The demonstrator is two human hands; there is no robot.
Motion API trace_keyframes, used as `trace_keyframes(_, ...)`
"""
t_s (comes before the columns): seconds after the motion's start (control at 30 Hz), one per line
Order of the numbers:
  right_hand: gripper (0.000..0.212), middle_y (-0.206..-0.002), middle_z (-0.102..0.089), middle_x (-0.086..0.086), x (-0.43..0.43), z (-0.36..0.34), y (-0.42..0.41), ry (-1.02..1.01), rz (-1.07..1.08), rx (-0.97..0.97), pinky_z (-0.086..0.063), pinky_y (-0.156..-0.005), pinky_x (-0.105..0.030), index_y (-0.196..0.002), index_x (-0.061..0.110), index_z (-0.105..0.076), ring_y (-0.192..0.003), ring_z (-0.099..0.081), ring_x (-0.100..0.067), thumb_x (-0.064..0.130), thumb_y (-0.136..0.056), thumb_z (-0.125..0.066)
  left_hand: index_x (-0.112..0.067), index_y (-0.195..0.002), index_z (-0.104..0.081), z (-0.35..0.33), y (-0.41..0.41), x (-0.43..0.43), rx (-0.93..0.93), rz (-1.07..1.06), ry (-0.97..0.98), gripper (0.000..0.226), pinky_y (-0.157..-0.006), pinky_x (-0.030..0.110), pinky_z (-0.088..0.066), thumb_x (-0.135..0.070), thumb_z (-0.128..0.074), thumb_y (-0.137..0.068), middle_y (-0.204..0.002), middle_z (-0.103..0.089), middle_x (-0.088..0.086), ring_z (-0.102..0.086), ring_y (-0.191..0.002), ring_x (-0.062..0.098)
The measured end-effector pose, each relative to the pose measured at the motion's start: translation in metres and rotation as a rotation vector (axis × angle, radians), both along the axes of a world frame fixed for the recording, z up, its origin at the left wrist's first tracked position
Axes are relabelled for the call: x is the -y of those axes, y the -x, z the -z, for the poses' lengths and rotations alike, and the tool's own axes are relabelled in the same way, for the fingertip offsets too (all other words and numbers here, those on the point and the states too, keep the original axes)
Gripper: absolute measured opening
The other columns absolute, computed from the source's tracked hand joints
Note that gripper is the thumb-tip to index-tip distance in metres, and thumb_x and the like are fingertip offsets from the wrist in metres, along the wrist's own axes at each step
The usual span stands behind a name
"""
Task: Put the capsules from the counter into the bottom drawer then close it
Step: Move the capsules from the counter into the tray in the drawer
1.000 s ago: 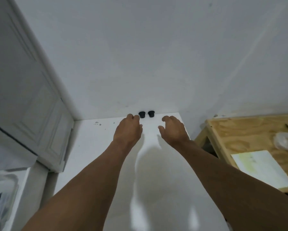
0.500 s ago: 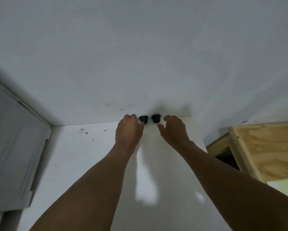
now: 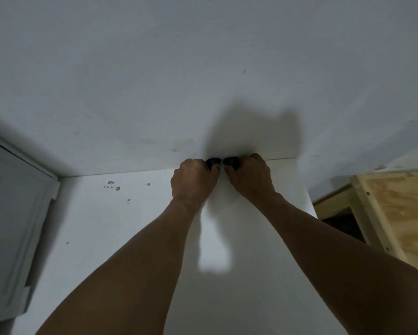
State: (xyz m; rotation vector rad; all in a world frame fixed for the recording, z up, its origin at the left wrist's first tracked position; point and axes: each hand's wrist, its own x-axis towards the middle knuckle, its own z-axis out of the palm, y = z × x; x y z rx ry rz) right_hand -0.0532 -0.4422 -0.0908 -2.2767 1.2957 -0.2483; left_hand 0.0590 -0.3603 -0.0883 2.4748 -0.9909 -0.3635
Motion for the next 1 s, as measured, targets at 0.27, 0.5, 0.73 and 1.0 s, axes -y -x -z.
trace_keyframes(0.27,0.025,-0.089,-0.065,-0.014,-0.004,-0.004,-0.002,-0.002,0.033,0.077,-0.034,-0.073,-0.027,-0.098,0.011,-0.071,-0.102,-0.053,-0.029,0.029,-0.091,-0.057,-0.007,-0.052,-0.054,-0.002,0.000,0.007,-0.375,-0.223,0.094,0.048,-0.054,0.025,-0.037,-0.050,-0.065,-0.073,-0.050,-0.047,0.003,-0.059,-0.067,0.035)
trace_keyframes(0.5,0.026,-0.094,-0.059,-0.014,-0.002,0.002,0.002,-0.066,0.108,0.075,-0.032,-0.069,-0.025,-0.093,0.005,-0.065,-0.092,-0.054,-0.029,0.029,-0.089,-0.057,-0.013,-0.046,-0.040,-0.002,-0.004,0.007,-0.531,-0.312,0.144,0.046,-0.046,0.021,-0.030,-0.036,-0.073,-0.068,-0.046,-0.038,-0.001,-0.037,-0.048,0.022)
trace_keyframes(0.73,0.026,-0.090,-0.057,-0.011,0.004,0.007,0.008,-0.085,0.126,0.087,-0.034,-0.070,-0.024,-0.096,0.007,-0.068,-0.091,-0.054,-0.025,0.030,-0.090,-0.059,-0.005,-0.080,-0.065,-0.004,0.001,0.021,-0.582,-0.363,0.151,0.050,-0.049,0.021,-0.038,-0.048,-0.082,-0.059,-0.076,-0.064,0.005,-0.061,-0.070,0.025)
trace_keyframes(1.0,0.026,-0.096,-0.066,-0.013,0.007,0.009,0.013,-0.072,0.088,0.089,-0.043,-0.078,-0.029,-0.105,0.010,-0.071,-0.100,-0.054,-0.025,0.028,-0.091,-0.058,-0.010,-0.061,-0.051,-0.010,0.012,0.030,-0.603,-0.399,0.185,0.034,-0.055,0.023,-0.043,-0.032,-0.078,-0.064,-0.062,-0.054,0.001,-0.053,-0.057,0.020)
